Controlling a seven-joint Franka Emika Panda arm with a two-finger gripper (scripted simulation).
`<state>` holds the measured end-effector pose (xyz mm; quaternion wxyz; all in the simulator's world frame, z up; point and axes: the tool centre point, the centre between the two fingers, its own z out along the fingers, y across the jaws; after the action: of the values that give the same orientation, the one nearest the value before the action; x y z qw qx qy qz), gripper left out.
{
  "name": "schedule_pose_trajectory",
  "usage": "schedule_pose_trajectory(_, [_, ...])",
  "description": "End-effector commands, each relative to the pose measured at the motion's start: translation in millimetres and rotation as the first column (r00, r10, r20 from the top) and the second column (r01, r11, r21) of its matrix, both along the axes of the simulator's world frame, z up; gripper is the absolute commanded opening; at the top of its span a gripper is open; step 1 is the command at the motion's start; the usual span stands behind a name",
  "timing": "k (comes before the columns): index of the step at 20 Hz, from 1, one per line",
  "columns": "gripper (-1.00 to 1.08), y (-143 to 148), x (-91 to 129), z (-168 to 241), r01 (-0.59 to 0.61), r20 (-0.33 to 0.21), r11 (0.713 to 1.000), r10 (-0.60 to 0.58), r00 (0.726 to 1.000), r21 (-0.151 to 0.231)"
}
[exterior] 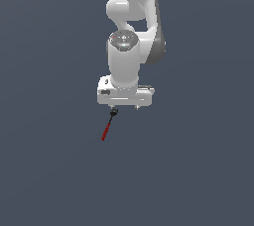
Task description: Pick up the object and move it to a goal position.
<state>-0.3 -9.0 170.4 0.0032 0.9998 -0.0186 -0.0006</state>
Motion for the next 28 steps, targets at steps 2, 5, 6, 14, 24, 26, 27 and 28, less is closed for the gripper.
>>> schedule_pose_trajectory(2, [1.00,0,0,1,-0.001,0.001,1.000,0.001,1.000,0.001])
schedule_pose_trajectory(5, [1.00,6,5,8,-0.011,0.021,1.000,0.011,1.000,0.010])
schedule_pose_trajectory(6, [1.00,9,8,13,-0.017,0.032,1.000,0.016,0.999,0.016])
schedule_pose_trajectory(14, [1.00,12,12,16,-0.021,0.047,1.000,0.020,0.999,0.023])
schedule_pose_trajectory(24, [1.00,-33,3,-50,0.089,0.023,0.996,-0.089,0.996,0.020])
schedule_pose_trajectory(26, [1.00,-46,-2,-69,0.120,0.016,0.993,-0.120,0.993,0.017])
schedule_pose_trajectory(27, [1.00,-52,-4,-76,0.133,0.013,0.991,-0.133,0.991,0.015])
schedule_pose_trajectory(28, [1.00,-57,-6,-84,0.145,0.011,0.989,-0.145,0.989,0.014])
